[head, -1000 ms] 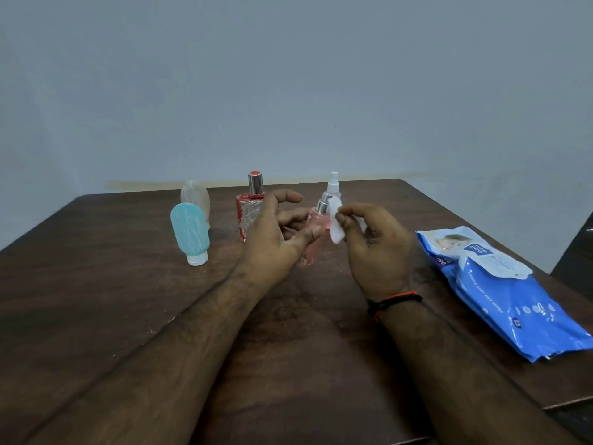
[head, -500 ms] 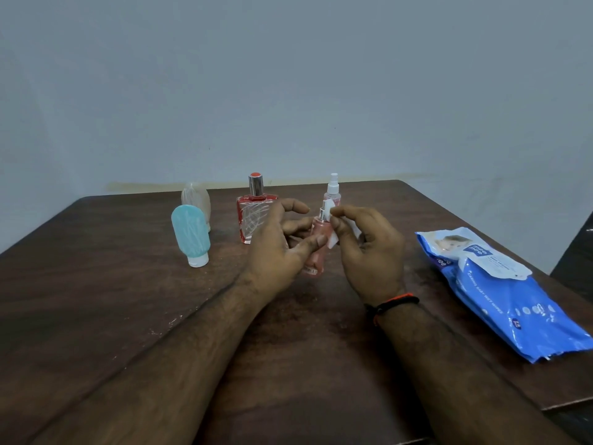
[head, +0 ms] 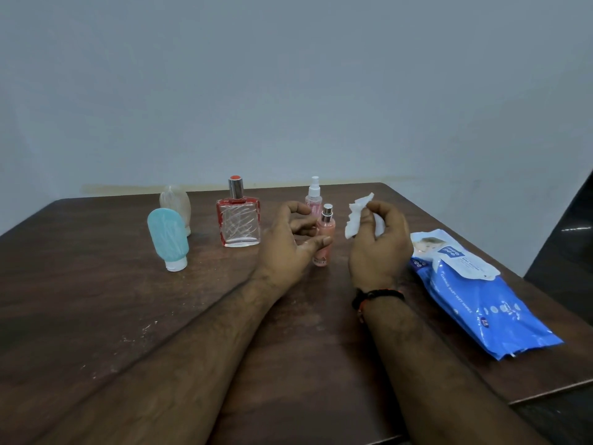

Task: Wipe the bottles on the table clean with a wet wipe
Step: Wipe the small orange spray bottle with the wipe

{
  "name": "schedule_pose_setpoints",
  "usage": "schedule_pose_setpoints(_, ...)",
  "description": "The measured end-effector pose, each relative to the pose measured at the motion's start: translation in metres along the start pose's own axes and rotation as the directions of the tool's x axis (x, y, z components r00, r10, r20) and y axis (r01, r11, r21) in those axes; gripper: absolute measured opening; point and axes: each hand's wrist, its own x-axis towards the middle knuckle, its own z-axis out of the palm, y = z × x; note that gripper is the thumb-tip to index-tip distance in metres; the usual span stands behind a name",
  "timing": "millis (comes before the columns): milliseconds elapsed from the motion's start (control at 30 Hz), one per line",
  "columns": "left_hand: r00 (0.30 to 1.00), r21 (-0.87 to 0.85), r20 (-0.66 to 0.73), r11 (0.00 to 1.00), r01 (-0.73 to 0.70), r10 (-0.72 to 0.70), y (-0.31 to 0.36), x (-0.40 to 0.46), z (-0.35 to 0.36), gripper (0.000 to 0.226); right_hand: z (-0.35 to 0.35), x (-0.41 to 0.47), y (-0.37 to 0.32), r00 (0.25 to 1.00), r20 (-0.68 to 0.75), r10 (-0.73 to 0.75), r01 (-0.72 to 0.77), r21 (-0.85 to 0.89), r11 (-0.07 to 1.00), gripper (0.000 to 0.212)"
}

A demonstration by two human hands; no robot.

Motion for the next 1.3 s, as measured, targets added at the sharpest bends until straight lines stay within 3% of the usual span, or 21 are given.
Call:
schedule_pose_setpoints(200,1.0,-0.019,0.02,1.0,-0.001,0.001,0.001,0.01,0.026,0.053,0.003,0.001,0.004,0.997,-0.055,0.057,-0.057,0.009,0.998,0.01)
schedule_pose_setpoints(433,1.0,-0.031,0.013,0.999,0.018,-0.017,-0.003,0.019,0.039,0.053,0.007,0.001,0.004,0.994,-0.109,0.026,-0.024,0.023,0.999,0.01)
schedule_pose_setpoints(767,0.999,-0.039,0.038,0.999,0.028,-0.027,-0.01,0.02,0.037,0.054,0.005,-0.003,-0.004,0.998,-0.062,-0.003,0.005,0.03,1.0,0.012)
schedule_pose_setpoints(900,0.997,-0.122,0.062,0.991,0.062,-0.055,-0.01,0.018,0.032,0.058,0.005,-0.004,-0.006,0.998,-0.063,-0.017,0.019,0.031,0.999,0.013)
schedule_pose_setpoints(1000,0.994,-0.176,-0.063,0.981,0.078,-0.09,-0.009,0.026,0.026,0.038,0.005,-0.005,-0.007,0.997,-0.064,-0.032,0.035,0.037,0.999,0.013)
schedule_pose_setpoints(1100,0.955,-0.026,-0.293,0.999,0.038,-0.044,-0.005,0.04,0.024,0.019,0.006,-0.005,-0.008,0.997,-0.068,-0.04,0.044,0.052,0.998,0.014)
schedule_pose_setpoints(1300,0.952,0.16,-0.305,0.985,0.06,-0.009,-0.007,0.071,0.04,0.042,0.005,-0.006,-0.007,0.996,-0.068,-0.062,0.065,0.046,0.997,0.014)
